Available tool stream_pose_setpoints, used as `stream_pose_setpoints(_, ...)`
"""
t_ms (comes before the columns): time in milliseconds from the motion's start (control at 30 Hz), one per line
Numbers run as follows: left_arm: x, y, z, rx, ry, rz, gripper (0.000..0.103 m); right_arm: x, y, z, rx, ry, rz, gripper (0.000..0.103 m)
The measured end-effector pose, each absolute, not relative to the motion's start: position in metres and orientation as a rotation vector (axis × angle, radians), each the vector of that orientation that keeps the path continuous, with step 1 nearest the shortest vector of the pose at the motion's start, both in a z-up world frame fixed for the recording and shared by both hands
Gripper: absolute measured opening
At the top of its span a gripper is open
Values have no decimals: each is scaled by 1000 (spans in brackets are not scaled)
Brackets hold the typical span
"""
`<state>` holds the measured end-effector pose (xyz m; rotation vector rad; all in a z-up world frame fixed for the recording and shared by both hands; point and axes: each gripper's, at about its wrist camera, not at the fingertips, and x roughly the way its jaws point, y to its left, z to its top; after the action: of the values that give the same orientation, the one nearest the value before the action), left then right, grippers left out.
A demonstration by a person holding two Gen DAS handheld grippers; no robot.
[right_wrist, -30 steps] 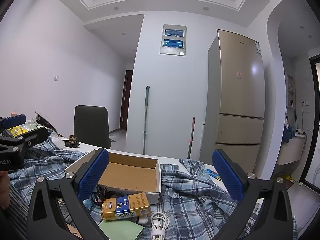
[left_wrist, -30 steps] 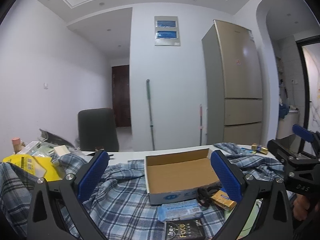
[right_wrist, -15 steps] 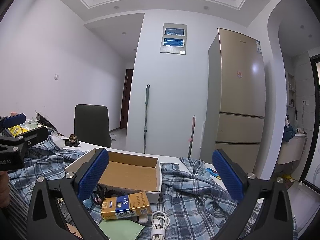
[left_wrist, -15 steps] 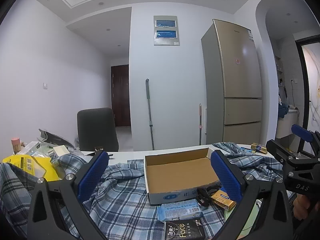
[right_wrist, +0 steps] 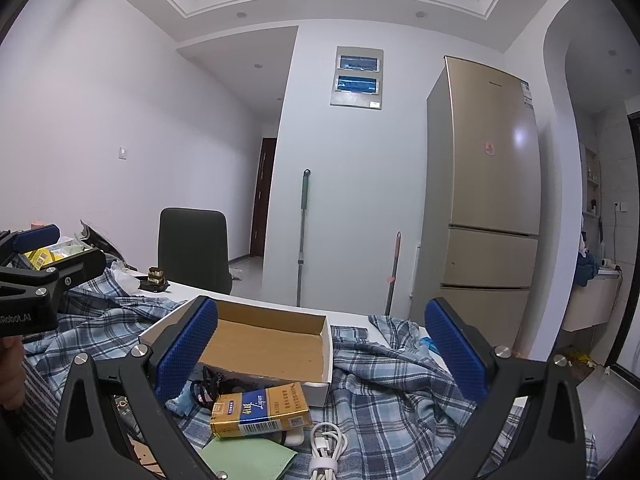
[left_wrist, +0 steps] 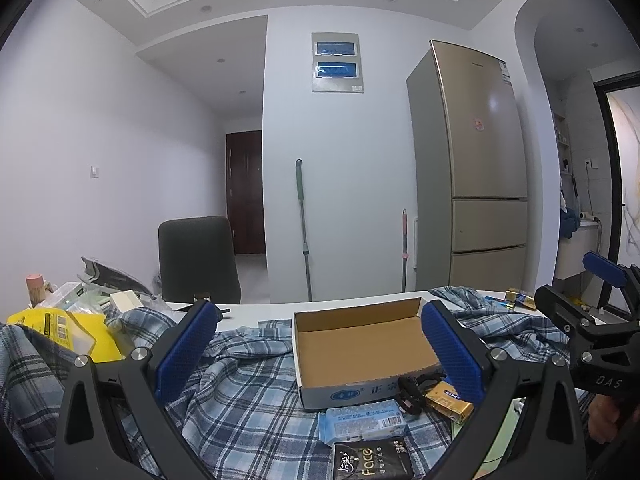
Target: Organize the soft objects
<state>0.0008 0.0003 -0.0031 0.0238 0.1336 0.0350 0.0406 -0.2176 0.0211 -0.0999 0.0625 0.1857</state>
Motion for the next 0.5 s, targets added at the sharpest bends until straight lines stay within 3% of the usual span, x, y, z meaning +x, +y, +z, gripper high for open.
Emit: stream_pose_setpoints(500, 0, 1, -2, 26, 132, 37, 103, 39, -220, 21, -94, 53, 180, 103)
